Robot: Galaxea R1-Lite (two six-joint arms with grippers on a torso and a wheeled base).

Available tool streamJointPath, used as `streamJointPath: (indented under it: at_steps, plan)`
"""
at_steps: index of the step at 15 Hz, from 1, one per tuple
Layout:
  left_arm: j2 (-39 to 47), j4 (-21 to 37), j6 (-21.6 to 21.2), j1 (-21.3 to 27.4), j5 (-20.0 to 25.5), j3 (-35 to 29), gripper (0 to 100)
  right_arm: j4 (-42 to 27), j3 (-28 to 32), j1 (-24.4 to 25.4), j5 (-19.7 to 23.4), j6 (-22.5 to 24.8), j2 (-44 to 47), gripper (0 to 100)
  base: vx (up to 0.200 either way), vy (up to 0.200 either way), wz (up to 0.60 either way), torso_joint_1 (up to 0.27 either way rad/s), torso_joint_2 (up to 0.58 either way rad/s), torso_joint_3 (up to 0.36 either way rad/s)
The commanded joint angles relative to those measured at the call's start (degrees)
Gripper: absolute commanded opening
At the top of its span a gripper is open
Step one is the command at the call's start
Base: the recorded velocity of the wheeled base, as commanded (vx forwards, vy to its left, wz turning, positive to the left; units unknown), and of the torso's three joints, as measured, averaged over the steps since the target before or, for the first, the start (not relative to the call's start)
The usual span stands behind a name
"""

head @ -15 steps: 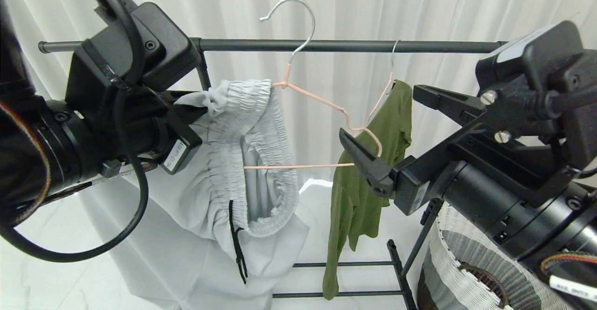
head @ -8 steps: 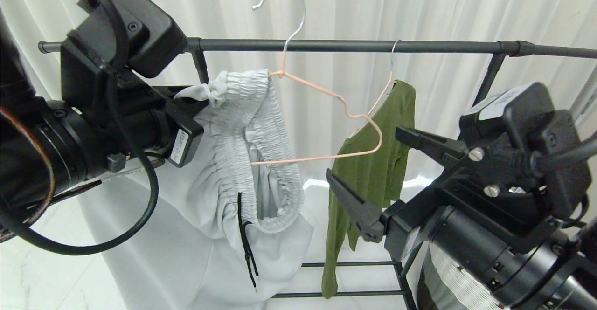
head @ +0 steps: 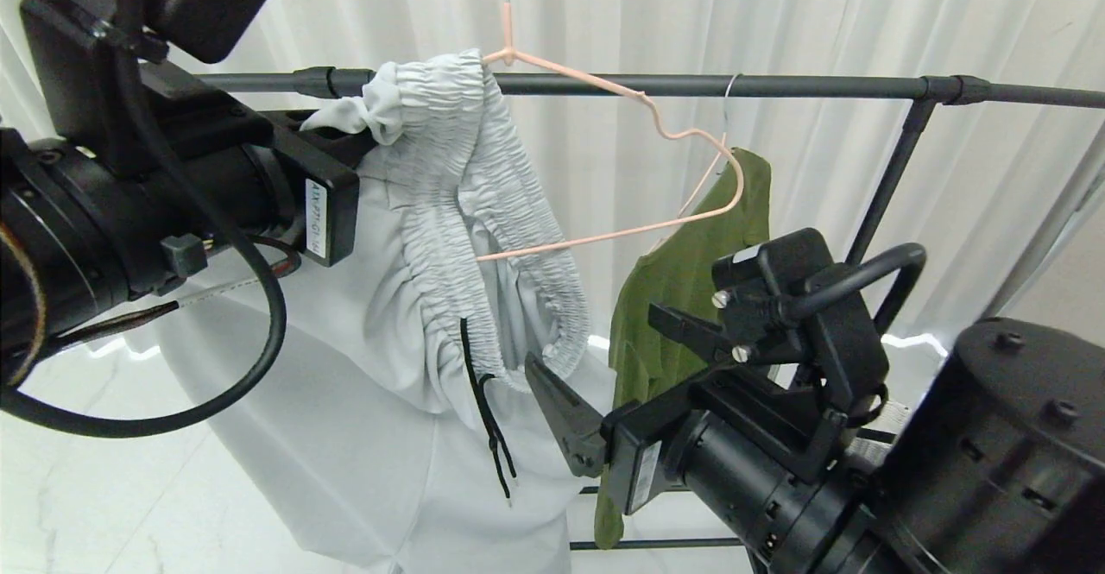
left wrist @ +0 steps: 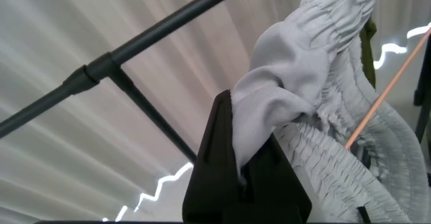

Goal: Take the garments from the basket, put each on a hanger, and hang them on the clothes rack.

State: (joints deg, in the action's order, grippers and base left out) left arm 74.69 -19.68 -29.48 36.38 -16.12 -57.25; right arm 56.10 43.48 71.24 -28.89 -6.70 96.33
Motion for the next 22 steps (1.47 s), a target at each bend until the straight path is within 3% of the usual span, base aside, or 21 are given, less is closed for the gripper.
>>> streamJointPath:
  at_steps: [1,5,10,11,15,20,22]
  plan:
    - [-0.34,-0.1,0.12,0.27,0.12,-0.23,0,-0.38,0.55,-2.34,-0.02,-1.91,2.46,100,0.0,0.0,0.0,0.0,0.0,0.0]
    - [-1.04,-0.19,0.21,4.4,0.47,-0.15,0,-4.16,0.64,-9.19,-0.02,-8.24,3.78,100,0.0,0.0,0.0,0.0,0.0,0.0]
    - [-0.86,-0.19,0.12,4.49,0.47,-0.59,0,-4.33,0.29,-9.28,-0.02,-9.47,5.54,100,0.0,0.0,0.0,0.0,0.0,0.0]
    - [-0.95,-0.1,0.12,4.49,0.47,-0.59,0,-4.33,0.29,-9.28,-0.02,-9.38,5.71,0,0.0,0.0,0.0,0.0,0.0,0.0]
    - [-0.86,-0.19,0.03,4.32,0.38,-0.15,0,-4.33,0.2,-10.16,-0.38,-9.2,5.71,0,0.0,0.0,0.0,0.0,0.0,0.0]
    - [-0.95,-0.36,-0.58,0.89,0.03,2.49,0,-4.33,0.11,-17.72,-5.21,-8.41,3.51,0,0.0,0.0,0.0,0.0,0.0,0.0]
    - [-0.78,-3.09,-1.64,-1.57,0.03,4.25,0,-4.33,0.11,-20.79,-5.21,-6.83,2.2,0,0.0,0.0,0.0,0.0,0.0,0.0]
